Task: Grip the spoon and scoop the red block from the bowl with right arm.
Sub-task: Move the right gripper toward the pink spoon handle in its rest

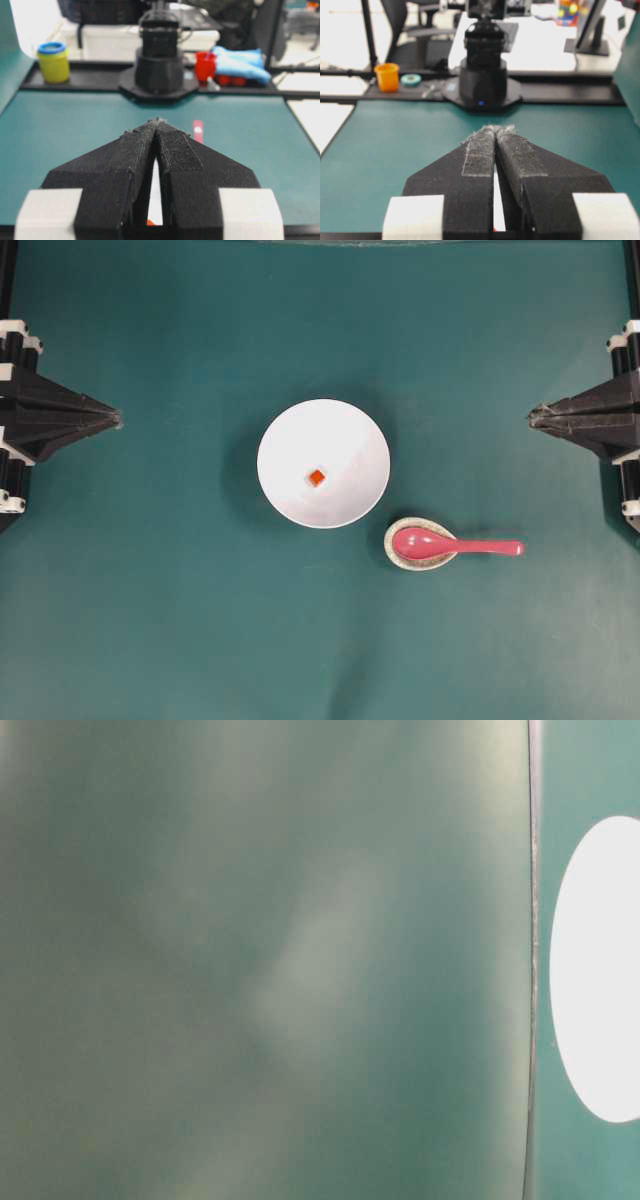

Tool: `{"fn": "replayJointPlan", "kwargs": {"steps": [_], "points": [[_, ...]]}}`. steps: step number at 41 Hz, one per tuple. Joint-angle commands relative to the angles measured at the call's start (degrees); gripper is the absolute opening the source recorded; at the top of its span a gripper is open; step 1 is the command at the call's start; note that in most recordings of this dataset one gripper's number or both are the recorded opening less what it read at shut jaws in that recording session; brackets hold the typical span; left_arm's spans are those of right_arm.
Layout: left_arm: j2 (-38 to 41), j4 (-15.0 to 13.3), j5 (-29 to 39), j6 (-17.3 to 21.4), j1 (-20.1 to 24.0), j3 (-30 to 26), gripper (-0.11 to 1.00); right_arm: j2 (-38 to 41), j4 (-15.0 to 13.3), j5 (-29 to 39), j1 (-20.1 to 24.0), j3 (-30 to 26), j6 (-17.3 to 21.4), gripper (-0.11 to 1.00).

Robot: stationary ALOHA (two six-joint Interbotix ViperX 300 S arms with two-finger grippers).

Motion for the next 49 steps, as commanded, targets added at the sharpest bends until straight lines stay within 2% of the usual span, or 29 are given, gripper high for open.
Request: {"fn": "replayJointPlan", "kwargs": {"steps": [1, 2, 3, 6, 20, 25, 32, 36, 49], "points": [[0.0, 0.2, 2.2, 0.1, 0.1, -2.1, 0.00, 0.2, 0.1, -0.4, 0.1, -1.1, 0.8, 0.00], [-0.3, 0.2, 6.2, -0.2, 0.1, -2.9, 0.00, 0.3, 0.4, 0.2, 0.1, -1.7, 1.1, 0.00], [-0.4, 0.2, 6.9, -0.3, 0.1, -3.1, 0.07, 0.3, 0.4, 0.4, 0.1, -1.8, 1.1, 0.00], [-0.8, 0.2, 8.6, -0.3, 0.1, -3.3, 0.01, 0.3, 0.4, 1.0, 0.1, -2.0, 1.3, 0.00], [-2.9, 0.2, 11.9, -0.3, 0.1, -3.7, 0.01, 0.3, 1.2, 3.7, 0.1, -2.4, 2.1, 0.01], [-3.1, 0.2, 12.7, -0.3, 0.1, -3.7, 0.01, 0.3, 1.2, 4.7, 0.1, -2.6, 3.1, 0.14], [-3.1, 0.2, 13.9, -0.3, 0.1, -3.7, 0.01, 0.3, 1.2, 6.8, 0.1, -2.7, 3.6, 0.42], [-2.8, 0.2, 13.9, -0.3, 0.1, -3.7, 0.01, 0.4, 1.2, 7.7, 0.1, -2.7, 3.6, 0.50], [-2.6, 0.2, 13.9, 0.4, 0.1, -3.5, 0.01, 0.7, 1.1, 8.0, 0.1, -2.4, 3.5, 0.54]]}}
